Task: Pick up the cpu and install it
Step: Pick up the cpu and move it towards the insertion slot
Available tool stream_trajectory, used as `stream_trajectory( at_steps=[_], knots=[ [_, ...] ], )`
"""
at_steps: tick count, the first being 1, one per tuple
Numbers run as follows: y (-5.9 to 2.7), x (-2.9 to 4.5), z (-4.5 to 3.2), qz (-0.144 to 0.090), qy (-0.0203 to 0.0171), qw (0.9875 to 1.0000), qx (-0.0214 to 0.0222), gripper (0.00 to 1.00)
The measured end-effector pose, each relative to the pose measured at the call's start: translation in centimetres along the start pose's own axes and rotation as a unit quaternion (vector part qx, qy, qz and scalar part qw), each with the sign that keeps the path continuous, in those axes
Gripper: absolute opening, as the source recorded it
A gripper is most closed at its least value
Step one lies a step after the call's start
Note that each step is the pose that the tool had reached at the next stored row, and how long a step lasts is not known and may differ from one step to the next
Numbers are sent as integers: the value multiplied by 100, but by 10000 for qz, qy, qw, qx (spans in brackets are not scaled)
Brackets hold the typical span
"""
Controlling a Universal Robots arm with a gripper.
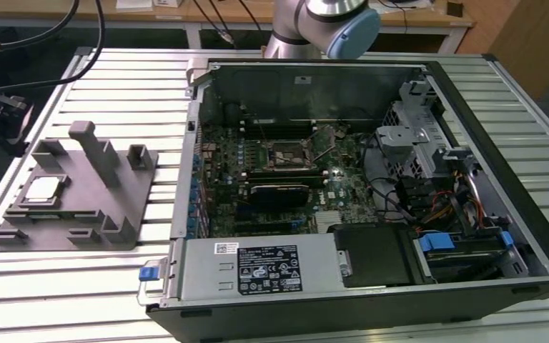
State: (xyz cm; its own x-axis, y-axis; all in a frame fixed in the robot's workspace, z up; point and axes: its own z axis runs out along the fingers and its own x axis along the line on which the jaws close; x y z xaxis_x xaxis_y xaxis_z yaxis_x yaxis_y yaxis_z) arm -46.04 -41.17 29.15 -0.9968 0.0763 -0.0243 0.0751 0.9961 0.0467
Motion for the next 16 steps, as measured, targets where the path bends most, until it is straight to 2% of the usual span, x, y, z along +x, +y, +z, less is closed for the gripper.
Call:
stream_trajectory(
  at_steps=[16],
  knots=[
    [-19, 110, 243, 0, 0, 10000, 0, 11]
  ],
)
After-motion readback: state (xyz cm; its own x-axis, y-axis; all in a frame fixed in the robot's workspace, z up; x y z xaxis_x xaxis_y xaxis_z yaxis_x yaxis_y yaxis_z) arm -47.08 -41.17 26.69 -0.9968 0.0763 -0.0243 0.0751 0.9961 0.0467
